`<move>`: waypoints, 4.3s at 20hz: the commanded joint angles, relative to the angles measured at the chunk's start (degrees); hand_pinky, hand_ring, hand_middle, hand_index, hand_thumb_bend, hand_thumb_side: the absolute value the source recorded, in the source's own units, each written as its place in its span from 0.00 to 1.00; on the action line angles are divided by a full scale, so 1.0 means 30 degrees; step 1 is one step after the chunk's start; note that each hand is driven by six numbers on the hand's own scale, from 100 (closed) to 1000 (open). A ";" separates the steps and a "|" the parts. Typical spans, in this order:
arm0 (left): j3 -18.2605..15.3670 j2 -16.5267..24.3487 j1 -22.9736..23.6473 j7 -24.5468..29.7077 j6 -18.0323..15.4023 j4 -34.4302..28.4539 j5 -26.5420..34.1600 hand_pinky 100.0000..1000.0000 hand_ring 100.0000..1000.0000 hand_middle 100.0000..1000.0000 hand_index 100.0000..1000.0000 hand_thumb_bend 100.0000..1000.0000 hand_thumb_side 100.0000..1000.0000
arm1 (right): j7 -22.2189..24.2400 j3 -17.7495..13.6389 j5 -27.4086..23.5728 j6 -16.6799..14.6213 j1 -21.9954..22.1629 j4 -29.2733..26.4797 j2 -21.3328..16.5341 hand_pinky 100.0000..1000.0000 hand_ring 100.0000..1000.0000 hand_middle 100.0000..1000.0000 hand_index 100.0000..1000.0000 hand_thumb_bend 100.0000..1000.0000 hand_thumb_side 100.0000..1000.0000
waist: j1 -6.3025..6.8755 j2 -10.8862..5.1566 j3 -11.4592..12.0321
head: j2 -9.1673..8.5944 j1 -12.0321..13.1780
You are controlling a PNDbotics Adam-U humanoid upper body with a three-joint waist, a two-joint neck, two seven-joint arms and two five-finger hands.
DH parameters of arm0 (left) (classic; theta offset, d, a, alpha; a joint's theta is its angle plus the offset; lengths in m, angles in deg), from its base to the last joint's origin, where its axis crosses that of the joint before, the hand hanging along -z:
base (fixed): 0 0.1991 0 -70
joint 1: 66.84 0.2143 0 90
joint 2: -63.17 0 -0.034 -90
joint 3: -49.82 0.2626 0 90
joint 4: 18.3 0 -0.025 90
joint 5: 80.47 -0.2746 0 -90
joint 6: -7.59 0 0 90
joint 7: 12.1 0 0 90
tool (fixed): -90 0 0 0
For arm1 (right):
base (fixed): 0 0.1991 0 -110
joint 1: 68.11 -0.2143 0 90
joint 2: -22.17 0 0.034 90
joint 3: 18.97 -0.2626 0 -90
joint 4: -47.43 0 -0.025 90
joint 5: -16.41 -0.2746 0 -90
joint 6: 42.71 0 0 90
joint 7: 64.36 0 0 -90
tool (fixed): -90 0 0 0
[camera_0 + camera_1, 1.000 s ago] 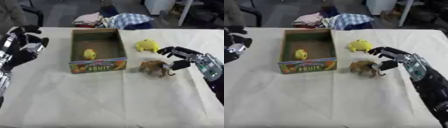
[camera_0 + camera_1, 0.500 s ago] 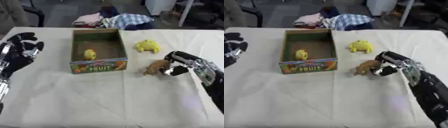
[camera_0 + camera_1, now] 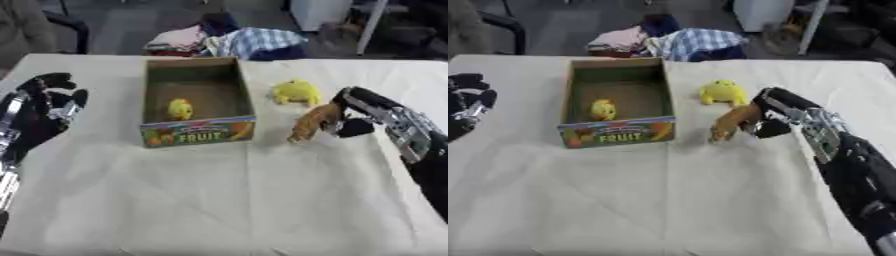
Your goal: Pick up objects on the table and place them in the box.
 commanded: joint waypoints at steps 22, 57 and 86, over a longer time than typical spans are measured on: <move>0.0937 -0.0856 -0.0602 0.1395 -0.0007 -0.1395 0.0436 0.73 0.61 0.66 0.79 0.29 0.31 | -0.1712 -0.2707 0.3755 0.2999 -0.5031 0.2432 0.5399 0.61 0.55 0.24 0.39 0.06 0.43 | 0.0347 -0.0074 0.3305 | -0.0542 -0.1476; 0.0885 -0.0864 -0.0358 0.1990 0.0014 -0.1499 0.0474 0.75 0.62 0.67 0.79 0.26 0.34 | -0.0308 -0.3482 0.6581 0.2631 -0.5305 0.1840 0.3948 0.79 0.84 0.86 0.96 0.32 0.64 | 0.0201 0.0135 0.2940 | -0.0826 -0.1393; 0.0754 -0.0807 -0.0096 0.2038 -0.0088 -0.1585 0.0405 0.76 0.62 0.68 0.80 0.24 0.35 | -0.2312 -0.4752 0.6202 0.7436 -0.3803 0.6831 0.1094 0.79 0.85 0.87 0.94 0.34 0.69 | 0.0450 0.0118 0.2572 | -0.0982 -0.0970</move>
